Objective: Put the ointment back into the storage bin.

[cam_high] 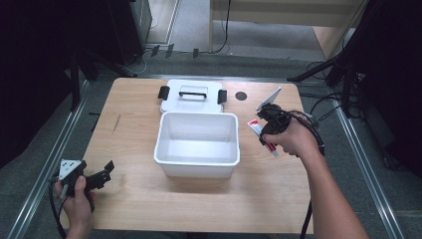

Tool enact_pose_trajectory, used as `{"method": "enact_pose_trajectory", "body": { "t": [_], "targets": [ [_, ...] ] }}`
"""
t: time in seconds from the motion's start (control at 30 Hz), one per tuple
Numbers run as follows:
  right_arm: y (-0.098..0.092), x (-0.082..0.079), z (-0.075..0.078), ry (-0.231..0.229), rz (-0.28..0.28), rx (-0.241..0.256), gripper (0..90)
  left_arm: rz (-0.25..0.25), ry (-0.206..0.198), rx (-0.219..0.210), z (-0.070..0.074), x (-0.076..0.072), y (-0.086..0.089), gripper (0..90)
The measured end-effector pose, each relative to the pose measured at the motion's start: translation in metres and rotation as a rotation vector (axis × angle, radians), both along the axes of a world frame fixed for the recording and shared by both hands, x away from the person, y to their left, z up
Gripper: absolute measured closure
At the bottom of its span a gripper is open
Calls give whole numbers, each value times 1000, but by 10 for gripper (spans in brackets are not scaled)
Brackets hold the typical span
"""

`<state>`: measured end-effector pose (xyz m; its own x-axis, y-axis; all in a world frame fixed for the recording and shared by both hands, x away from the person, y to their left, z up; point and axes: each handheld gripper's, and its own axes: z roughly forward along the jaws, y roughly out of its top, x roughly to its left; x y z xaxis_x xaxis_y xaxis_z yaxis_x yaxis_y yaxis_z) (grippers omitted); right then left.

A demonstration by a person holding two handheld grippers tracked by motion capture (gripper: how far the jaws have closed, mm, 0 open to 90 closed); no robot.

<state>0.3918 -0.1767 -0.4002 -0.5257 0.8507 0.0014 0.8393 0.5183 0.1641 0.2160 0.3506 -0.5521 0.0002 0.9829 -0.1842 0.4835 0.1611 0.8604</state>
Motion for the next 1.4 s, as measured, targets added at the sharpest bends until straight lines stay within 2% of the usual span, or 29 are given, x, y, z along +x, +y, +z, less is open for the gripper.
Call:
{"method": "enact_pose_trajectory", "body": {
  "t": [0.33,0.57,1.1,1.4],
  "targets": [
    [27,-1,44,-47,55,15,713,-1,-2,-5,0,0,0,0],
    [50,-4,60,-80,128,19,712,-2,1,-5,0,0,0,0],
    [95,-16,59,-56,311,58,712,-4,1,-5,0,0,1,0],
    [112,-21,50,-50,470,71,711,-4,3,-8,0,0,1,0]
  ]
}}
